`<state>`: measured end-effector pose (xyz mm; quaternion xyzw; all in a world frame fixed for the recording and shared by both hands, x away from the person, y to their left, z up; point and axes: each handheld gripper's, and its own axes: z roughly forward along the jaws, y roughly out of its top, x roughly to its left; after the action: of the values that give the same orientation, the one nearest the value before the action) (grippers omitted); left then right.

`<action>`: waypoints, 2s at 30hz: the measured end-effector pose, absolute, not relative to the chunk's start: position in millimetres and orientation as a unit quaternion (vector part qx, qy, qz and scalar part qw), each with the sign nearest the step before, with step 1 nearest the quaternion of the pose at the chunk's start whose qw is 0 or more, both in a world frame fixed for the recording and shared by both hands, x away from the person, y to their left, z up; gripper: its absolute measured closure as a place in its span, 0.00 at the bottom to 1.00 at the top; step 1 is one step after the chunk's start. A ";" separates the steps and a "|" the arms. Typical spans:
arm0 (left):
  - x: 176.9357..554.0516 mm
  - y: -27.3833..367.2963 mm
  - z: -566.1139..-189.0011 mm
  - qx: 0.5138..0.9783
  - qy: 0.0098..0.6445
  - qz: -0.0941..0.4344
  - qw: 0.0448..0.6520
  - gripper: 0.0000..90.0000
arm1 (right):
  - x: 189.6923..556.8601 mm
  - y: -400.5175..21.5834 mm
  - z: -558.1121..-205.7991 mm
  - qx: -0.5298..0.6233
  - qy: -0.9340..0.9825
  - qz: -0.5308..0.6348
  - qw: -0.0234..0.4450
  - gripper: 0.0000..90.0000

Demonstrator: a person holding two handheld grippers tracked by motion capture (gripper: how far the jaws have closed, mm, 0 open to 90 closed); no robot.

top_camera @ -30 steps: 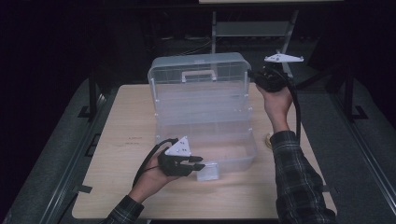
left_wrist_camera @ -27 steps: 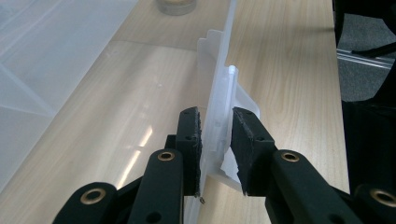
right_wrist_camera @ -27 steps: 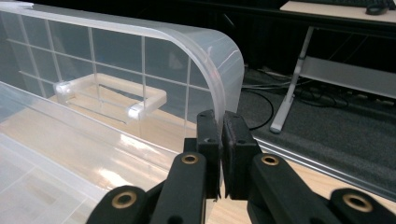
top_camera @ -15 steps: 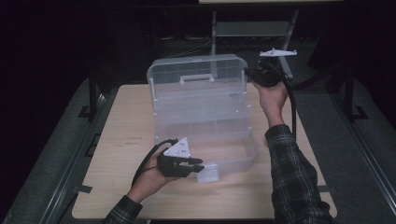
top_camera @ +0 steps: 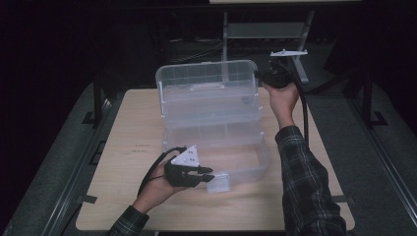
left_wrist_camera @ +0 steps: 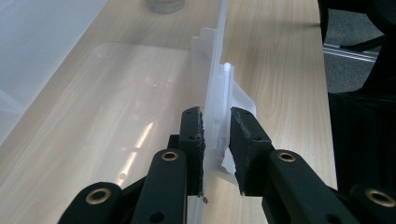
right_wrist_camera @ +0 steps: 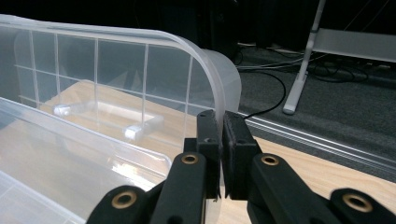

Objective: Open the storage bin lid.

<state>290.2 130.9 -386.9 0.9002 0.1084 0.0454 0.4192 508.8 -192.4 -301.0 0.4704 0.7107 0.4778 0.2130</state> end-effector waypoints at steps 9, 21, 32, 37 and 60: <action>290.3 131.1 -386.9 0.899 0.111 0.044 0.422 0.83 | 520.1 -192.5 -303.8 0.472 0.718 0.472 0.198 0.96; 290.8 131.2 -387.0 0.899 0.109 0.043 0.422 0.83 | 531.4 -194.2 -307.5 0.472 0.724 0.469 0.179 0.95; 290.9 130.8 -387.1 0.898 0.110 0.043 0.423 0.83 | 539.1 -191.9 -308.0 0.476 0.731 0.458 0.172 0.94; 290.9 130.5 -387.1 0.898 0.111 0.042 0.423 0.83 | 541.6 -190.5 -308.2 0.476 0.734 0.452 0.172 0.94; 291.0 131.7 -388.3 0.899 0.105 0.035 0.424 0.83 | 553.2 -187.4 -350.1 0.489 0.746 0.410 0.190 1.00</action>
<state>291.0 131.7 -388.3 0.8990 0.1050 0.0350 0.4237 553.2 -187.4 -350.1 0.4892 0.7459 0.4102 0.1899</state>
